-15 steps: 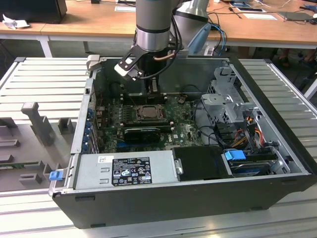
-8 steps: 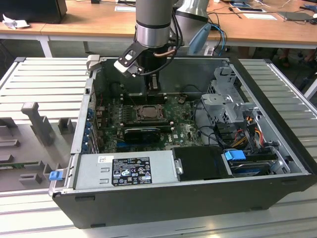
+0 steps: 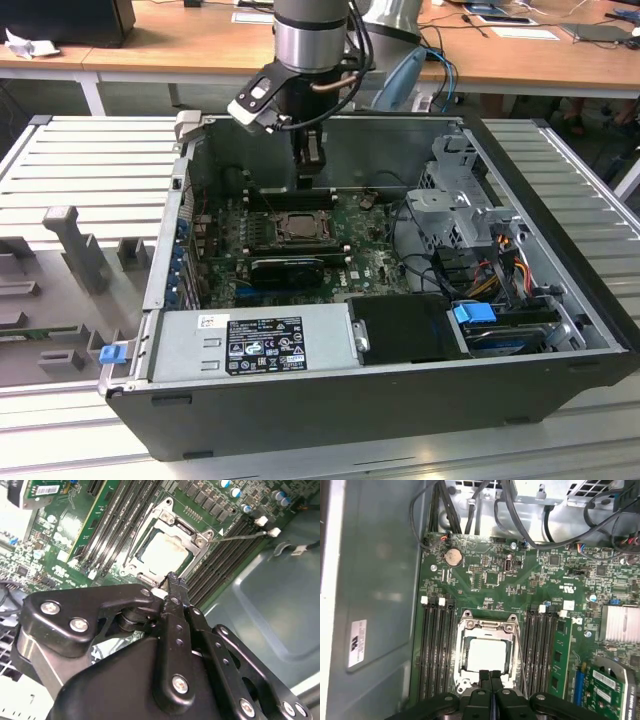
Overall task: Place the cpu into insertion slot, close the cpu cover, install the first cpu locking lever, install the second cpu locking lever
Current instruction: 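Install the first cpu locking lever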
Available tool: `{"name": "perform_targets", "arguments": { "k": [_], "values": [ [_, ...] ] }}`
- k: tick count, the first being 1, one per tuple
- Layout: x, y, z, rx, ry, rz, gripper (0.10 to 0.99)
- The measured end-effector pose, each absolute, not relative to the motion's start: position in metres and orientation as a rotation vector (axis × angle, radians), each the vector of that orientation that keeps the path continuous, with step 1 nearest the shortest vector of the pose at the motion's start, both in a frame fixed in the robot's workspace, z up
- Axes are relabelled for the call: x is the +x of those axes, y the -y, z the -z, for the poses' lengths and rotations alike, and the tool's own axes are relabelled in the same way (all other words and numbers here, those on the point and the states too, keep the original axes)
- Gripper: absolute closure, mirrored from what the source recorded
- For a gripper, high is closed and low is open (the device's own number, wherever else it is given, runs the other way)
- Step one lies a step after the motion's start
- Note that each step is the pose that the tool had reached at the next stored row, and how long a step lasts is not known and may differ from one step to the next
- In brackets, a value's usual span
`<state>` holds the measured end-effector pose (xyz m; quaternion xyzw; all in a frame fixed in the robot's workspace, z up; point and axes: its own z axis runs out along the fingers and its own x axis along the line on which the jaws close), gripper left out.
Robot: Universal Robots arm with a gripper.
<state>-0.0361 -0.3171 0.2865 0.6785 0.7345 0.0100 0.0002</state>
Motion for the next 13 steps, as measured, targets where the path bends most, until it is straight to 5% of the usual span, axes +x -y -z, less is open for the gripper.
{"name": "perform_targets", "arguments": {
  "k": [13],
  "values": [
    [-0.0369, 0.3171, -0.2925, 1.938, -2.478, -0.036, 0.98]
  ]
}}
